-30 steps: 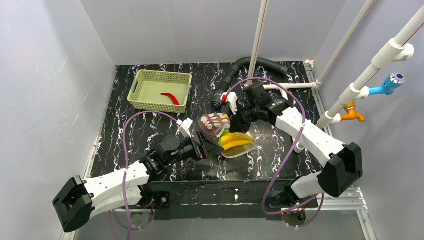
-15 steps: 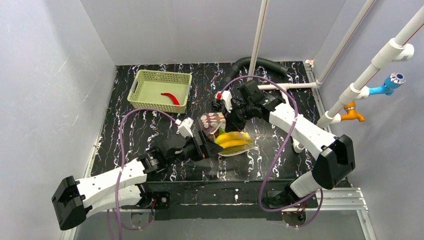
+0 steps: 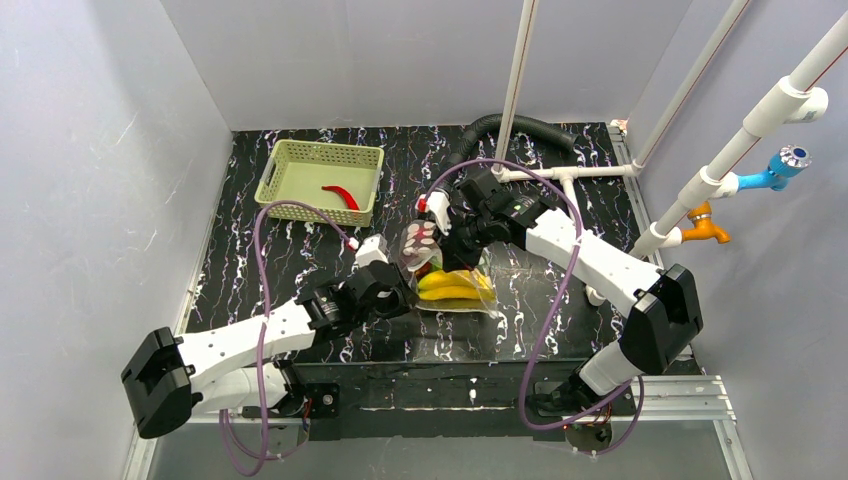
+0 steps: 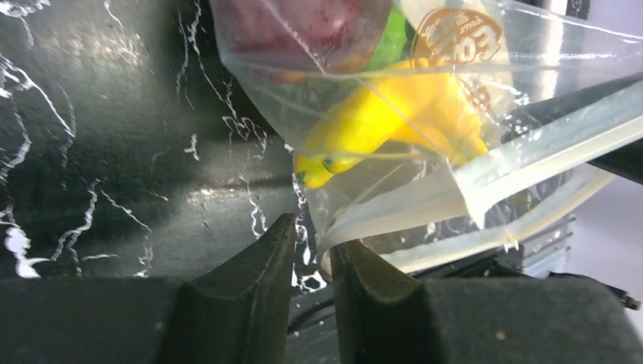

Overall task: Open the zip-top bag and remove the fake food
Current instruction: Pick up the fake fruit from the zipper food storage bag.

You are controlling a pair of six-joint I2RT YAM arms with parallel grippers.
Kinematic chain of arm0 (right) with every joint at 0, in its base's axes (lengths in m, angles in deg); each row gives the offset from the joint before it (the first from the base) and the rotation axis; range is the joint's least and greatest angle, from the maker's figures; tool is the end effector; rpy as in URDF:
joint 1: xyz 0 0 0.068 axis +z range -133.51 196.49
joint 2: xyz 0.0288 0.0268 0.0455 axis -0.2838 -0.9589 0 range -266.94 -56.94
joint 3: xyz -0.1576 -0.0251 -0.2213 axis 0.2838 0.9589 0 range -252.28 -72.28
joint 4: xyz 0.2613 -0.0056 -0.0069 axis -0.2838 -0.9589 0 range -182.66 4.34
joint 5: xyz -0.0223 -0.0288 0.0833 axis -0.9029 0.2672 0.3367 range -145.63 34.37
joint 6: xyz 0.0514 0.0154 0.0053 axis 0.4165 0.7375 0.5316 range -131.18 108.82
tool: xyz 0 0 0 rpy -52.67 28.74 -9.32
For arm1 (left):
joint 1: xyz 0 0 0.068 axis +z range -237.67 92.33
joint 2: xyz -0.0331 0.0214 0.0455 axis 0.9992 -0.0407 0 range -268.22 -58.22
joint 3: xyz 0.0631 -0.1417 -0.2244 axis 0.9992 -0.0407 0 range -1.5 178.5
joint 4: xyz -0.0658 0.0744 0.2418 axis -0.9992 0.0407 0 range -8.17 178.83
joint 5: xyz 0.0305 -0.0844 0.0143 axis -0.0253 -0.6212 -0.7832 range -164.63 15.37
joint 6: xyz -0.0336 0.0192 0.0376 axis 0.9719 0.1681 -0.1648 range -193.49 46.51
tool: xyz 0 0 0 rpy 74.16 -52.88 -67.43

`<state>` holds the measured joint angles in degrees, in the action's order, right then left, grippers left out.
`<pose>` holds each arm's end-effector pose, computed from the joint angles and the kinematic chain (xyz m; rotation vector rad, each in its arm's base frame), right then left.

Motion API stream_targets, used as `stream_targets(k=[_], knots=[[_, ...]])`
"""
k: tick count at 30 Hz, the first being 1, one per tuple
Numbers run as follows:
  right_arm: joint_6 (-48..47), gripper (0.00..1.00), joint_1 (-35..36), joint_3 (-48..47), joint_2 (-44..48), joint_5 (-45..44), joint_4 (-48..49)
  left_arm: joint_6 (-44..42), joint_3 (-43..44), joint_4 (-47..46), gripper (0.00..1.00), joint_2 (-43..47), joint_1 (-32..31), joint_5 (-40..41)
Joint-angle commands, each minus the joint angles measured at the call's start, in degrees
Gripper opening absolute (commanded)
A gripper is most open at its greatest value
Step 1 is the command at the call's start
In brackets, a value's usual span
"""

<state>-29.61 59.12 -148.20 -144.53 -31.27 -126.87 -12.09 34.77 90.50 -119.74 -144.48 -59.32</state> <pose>0.2293 0.2309 0.3017 -1.4302 2.0669 0.7054 0.1344 -0.1883 0.2348 -0.2539 2.2682 -0.8836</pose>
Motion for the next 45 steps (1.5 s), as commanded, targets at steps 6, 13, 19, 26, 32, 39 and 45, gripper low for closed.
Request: stream_targets(k=[6, 13, 19, 26, 32, 39, 45], knots=[[-2.16, 0.01, 0.26, -2.29, 3.30, -4.73, -0.89, -9.84, 3.83, -0.46, 0.00, -3.61, 6.50, -2.95], [-2.45, 0.01, -0.73, -1.48, 7.03, -7.15, -0.58, -17.27, 9.71, -4.10, 0.00, -11.89, 12.65, -17.20], [-0.64, 0.01, -6.42, -1.50, 11.56, -7.85, -0.06, -22.57, 21.95, -3.35, 0.00, -22.82, 17.70, -27.68], [0.38, 0.01, -8.44, 4.89, 14.15, -2.85, 3.59, -22.86, 25.78, -5.07, 0.00, -30.14, 19.83, -35.38], [3.23, 0.01, -8.38, 9.09, 11.53, 2.89, 7.63, -22.55, 18.62, -7.15, 0.00, -26.75, 21.01, -31.97], [4.29, 0.01, -8.35, 9.55, 7.87, 3.77, 9.07, -18.13, 7.96, -10.06, 0.42, -15.01, 21.58, -29.15], [4.63, 0.01, -8.31, 9.47, 7.26, 4.44, 9.47, -12.33, -2.06, -9.64, 0.95, 6.97, 21.66, -26.91]])
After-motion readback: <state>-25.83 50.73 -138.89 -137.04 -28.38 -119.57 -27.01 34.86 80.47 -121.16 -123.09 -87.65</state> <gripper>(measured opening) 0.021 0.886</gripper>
